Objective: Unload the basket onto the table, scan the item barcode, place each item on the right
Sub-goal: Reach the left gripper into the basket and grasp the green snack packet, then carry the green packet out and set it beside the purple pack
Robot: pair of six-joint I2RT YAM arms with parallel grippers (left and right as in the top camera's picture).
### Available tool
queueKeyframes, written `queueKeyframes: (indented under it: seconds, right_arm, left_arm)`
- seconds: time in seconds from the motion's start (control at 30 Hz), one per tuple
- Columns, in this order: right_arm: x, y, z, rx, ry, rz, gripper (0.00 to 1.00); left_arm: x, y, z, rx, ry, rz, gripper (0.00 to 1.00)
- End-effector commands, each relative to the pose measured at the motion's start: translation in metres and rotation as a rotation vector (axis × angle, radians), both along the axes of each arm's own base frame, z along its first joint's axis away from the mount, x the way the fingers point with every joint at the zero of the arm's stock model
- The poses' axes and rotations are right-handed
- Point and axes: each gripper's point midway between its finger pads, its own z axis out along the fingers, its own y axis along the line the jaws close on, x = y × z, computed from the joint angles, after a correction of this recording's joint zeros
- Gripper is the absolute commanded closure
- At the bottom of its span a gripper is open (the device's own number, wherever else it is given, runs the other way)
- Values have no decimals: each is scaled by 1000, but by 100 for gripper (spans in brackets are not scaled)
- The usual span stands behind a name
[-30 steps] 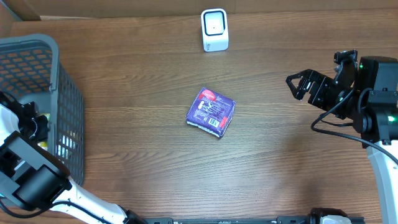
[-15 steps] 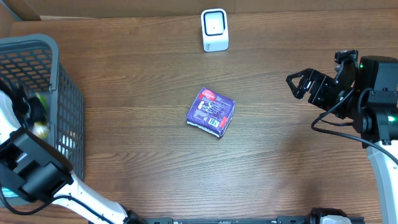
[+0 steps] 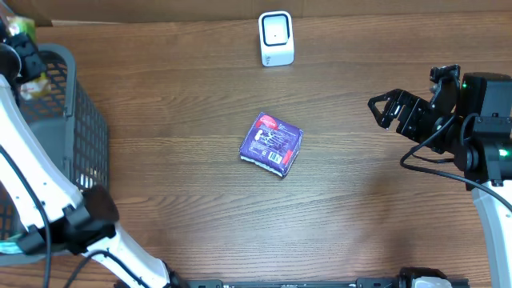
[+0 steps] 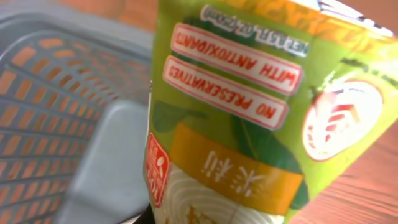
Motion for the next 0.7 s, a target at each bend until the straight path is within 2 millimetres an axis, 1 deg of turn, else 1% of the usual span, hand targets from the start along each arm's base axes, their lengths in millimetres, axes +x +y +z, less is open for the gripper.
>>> queueKeyframes:
  seconds: [0.0, 0.07, 0.13, 0.17, 0.23, 0.27, 0.33, 0.37, 0.43, 0.47, 0.57, 0.67]
  right_arm:
    - [3, -3, 12, -3, -32, -12, 0]
    - [3, -3, 12, -3, -32, -12, 0]
    - [3, -3, 12, -3, -32, -11, 0]
    - [3, -3, 12, -3, -32, -12, 0]
    - [3, -3, 12, -3, -32, -11, 0]
    - [3, -3, 12, -3, -32, -11, 0]
    - [3, -3, 12, -3, -32, -11, 0]
    - [3, -3, 12, -3, -32, -11, 0]
    - [3, -3, 12, -4, -32, -11, 0]
    - [3, -3, 12, -4, -32, -11, 0]
    - [3, -3, 12, -4, -33, -11, 0]
    - [3, -4, 11, -14, -33, -18, 0]
  left_arm:
    - [-9, -74, 61, -80, -190, -93, 96]
    - [-8, -106, 61, -112, -180, -158, 96]
    - [-5, -145, 52, -135, -134, -250, 96]
    - [-3, -160, 45, -146, -107, -287, 96]
    - [2, -195, 23, -171, -24, -370, 96]
    - [5, -213, 8, -183, 28, -411, 96]
    - [9, -239, -17, -197, 113, -468, 96]
    - [11, -253, -33, -200, 164, -492, 96]
    - [15, -273, -65, -193, 263, -521, 96]
    - [16, -280, -81, -179, 310, -524, 96]
    - [15, -294, -135, -131, 471, -515, 96]
    - [11, -303, -182, -109, 609, -524, 96]
